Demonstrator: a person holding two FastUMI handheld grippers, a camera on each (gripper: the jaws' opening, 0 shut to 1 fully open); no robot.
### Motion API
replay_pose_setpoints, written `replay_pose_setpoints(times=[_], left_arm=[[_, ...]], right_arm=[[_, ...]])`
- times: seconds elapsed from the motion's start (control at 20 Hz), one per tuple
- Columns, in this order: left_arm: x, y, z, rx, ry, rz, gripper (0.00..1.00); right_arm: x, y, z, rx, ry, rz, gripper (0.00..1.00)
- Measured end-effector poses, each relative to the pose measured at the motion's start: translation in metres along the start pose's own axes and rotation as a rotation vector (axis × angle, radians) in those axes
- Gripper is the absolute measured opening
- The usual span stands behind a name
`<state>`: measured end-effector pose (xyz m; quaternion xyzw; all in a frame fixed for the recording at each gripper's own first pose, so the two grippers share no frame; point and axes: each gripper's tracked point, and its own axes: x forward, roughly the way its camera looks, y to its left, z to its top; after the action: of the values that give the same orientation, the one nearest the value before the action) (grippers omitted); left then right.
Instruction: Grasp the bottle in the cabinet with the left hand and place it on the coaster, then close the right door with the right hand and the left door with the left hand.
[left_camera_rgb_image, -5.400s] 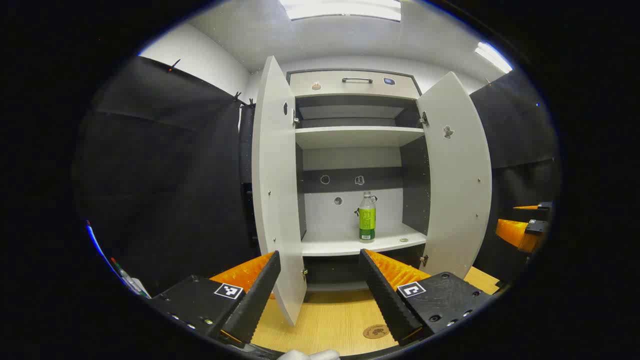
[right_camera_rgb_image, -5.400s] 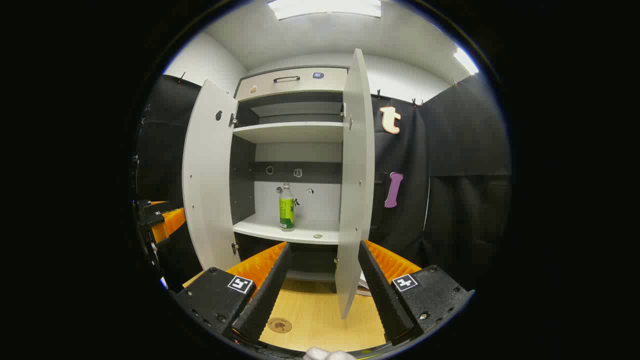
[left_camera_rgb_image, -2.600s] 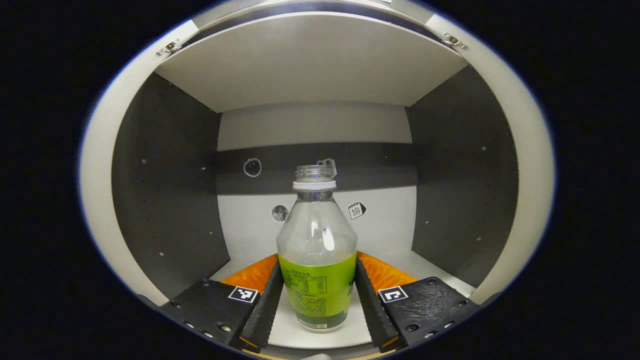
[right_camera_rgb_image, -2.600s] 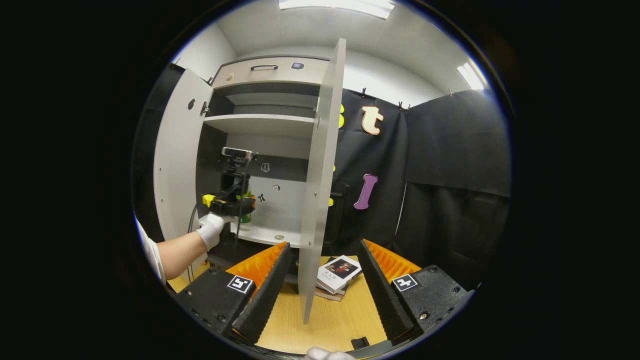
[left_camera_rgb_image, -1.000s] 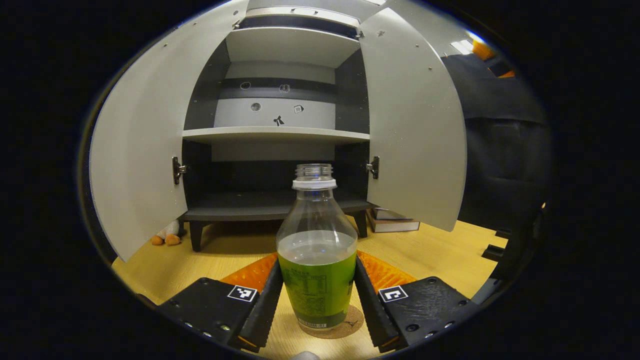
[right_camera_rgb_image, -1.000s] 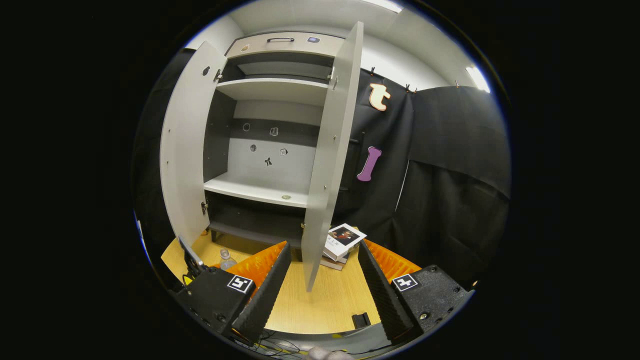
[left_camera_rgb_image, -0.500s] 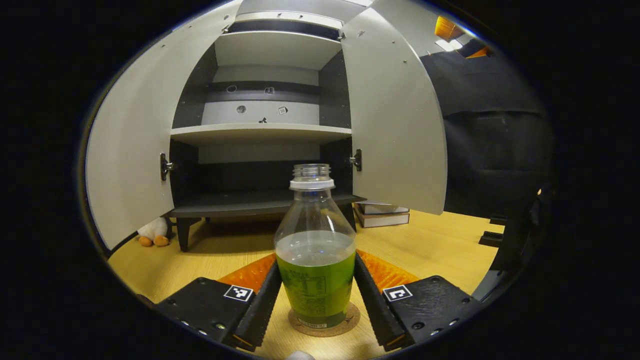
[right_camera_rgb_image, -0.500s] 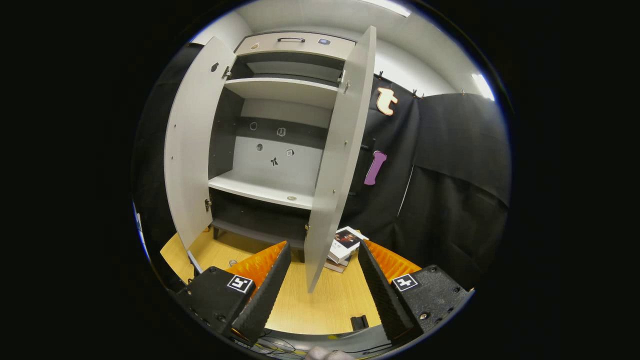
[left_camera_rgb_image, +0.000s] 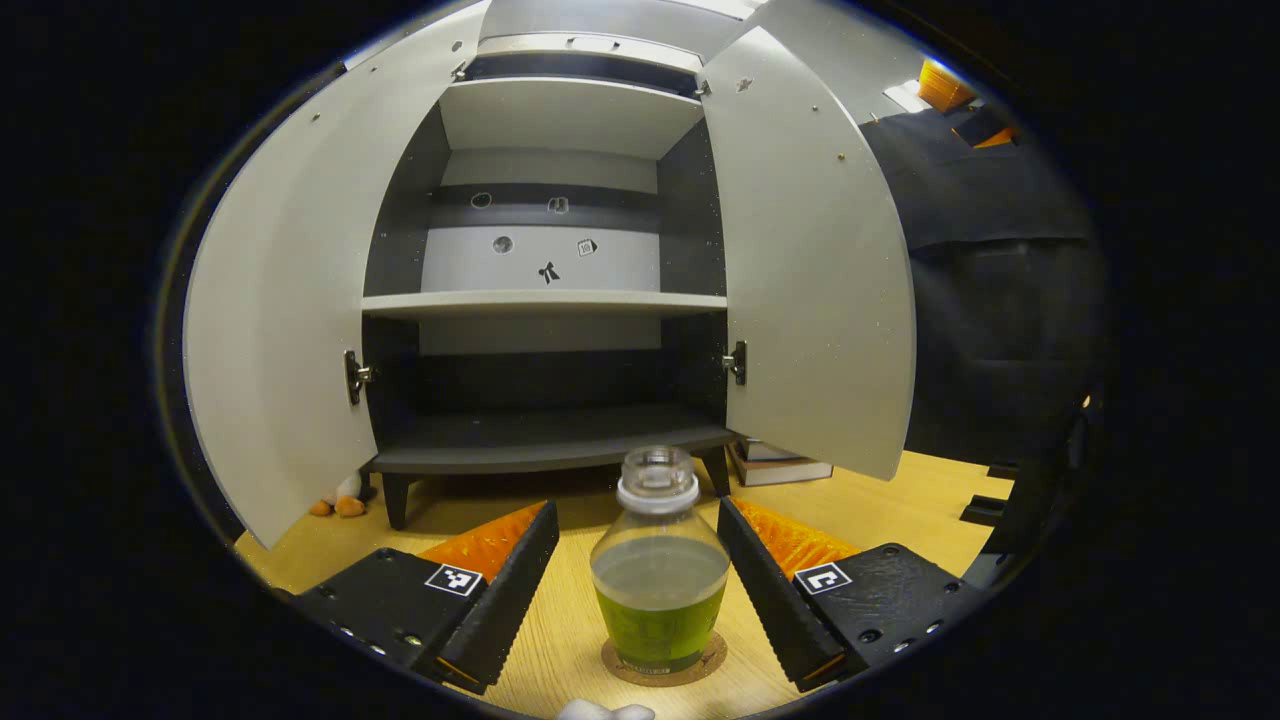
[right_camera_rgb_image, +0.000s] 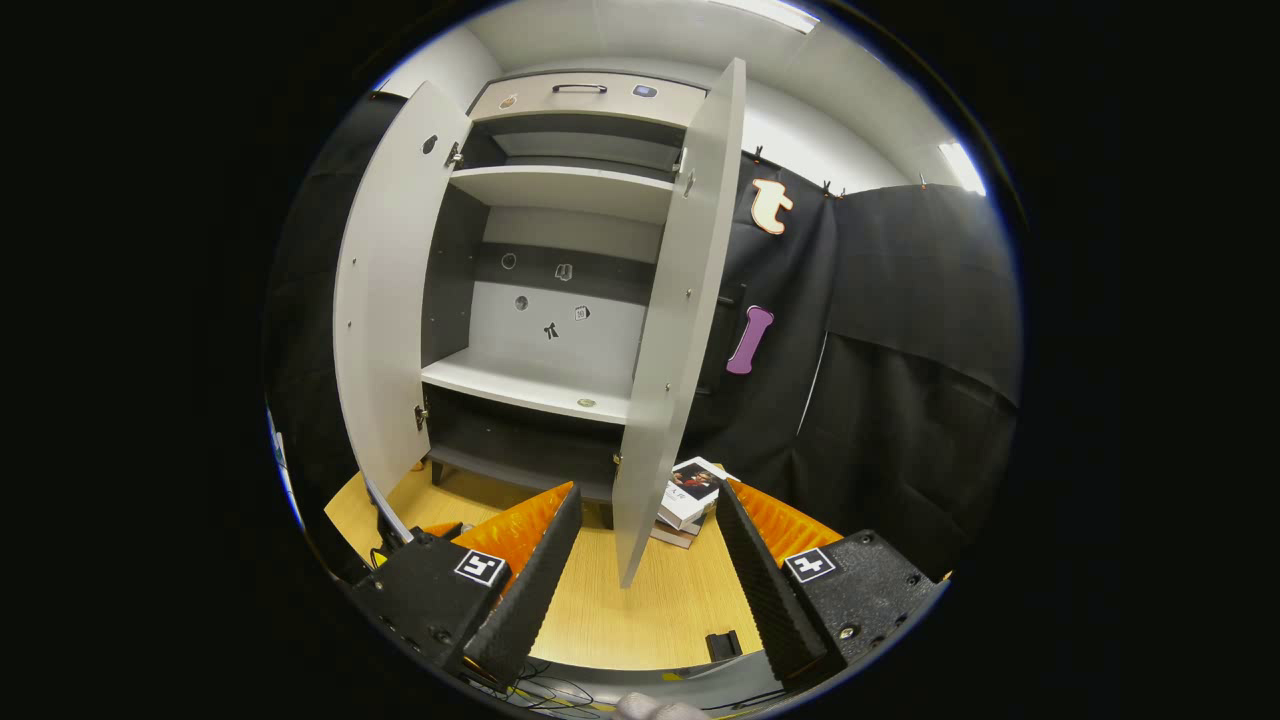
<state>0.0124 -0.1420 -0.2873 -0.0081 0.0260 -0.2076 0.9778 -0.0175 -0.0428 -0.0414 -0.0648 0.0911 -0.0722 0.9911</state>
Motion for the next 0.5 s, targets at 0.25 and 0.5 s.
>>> replay_pose_setpoints(times=[0.25, 0.5], left_arm=[[-0.006, 0.003, 0.066, 0.001, -0.038, 0.016, 0.95], [-0.024, 0.011, 0.159, -0.012, -0.113, 0.043, 0.98]], right_arm=[[-0.011, -0.005, 0.011, 0.035, -0.05, 0.001, 0.84], [-0.019, -0.01, 0.02, 0.072, -0.097, 0.002, 0.84]])
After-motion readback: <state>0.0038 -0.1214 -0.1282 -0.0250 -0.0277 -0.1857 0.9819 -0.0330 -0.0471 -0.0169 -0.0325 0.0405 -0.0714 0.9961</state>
